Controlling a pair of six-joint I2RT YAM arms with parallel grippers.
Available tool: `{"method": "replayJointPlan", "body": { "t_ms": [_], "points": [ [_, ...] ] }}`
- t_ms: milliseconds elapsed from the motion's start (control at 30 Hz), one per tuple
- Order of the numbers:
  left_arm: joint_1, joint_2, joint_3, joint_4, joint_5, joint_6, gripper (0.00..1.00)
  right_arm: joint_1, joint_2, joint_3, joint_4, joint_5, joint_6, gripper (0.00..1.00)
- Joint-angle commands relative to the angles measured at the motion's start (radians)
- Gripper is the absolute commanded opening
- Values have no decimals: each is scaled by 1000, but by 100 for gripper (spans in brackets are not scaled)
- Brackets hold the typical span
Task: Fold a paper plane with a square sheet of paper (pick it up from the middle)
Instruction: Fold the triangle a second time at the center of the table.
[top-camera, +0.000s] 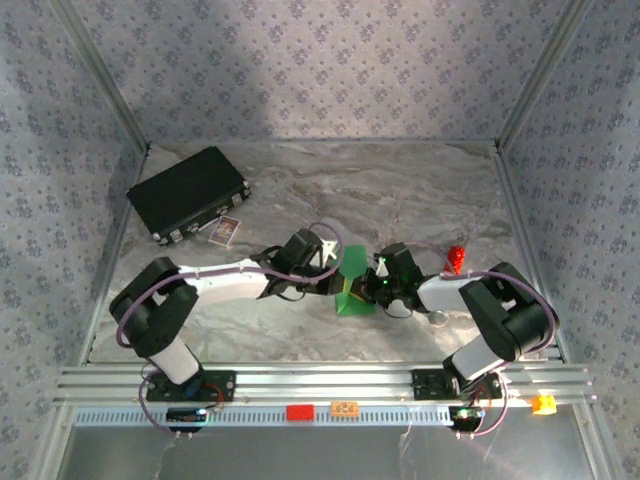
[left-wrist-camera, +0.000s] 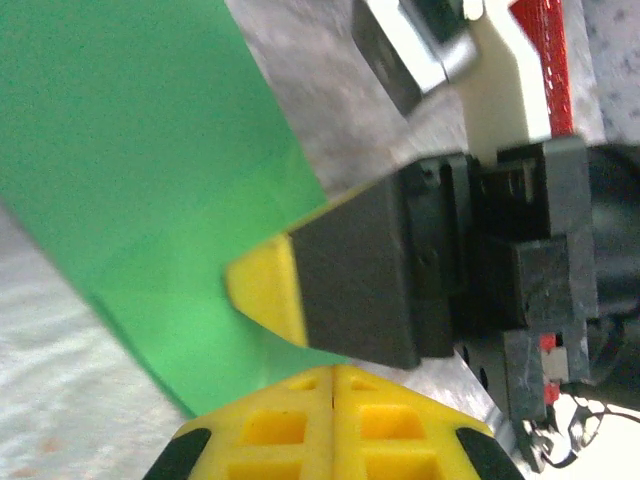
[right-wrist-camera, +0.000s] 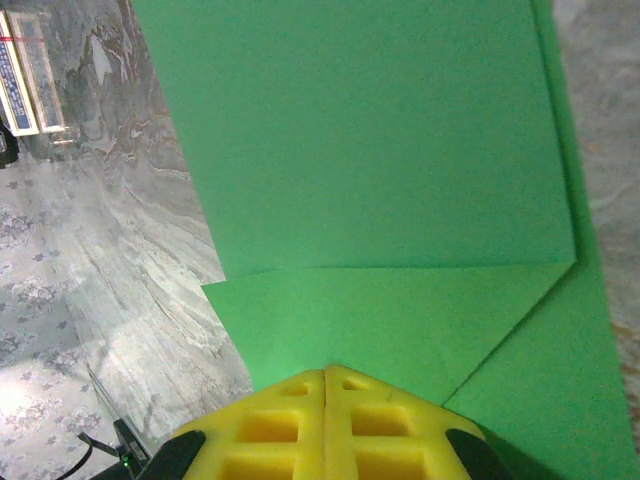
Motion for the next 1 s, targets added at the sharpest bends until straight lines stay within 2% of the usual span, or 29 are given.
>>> {"method": "replayJointPlan", "body": {
  "t_ms": [0,467,667,967],
  "points": [
    [-12,62,2,43,133,-52,0,7,4,-19,-85,70,10,0],
    [-30,175,54,39,129,-40,2,6,-6,-26,-88,70,9,0],
    [-31,194,55,-1,94,-22,2,6,-5,-27,-87,70,7,0],
    [-31,198,16,-21,109,-37,2,5,-5,-34,-89,71,5,0]
  ]
}}
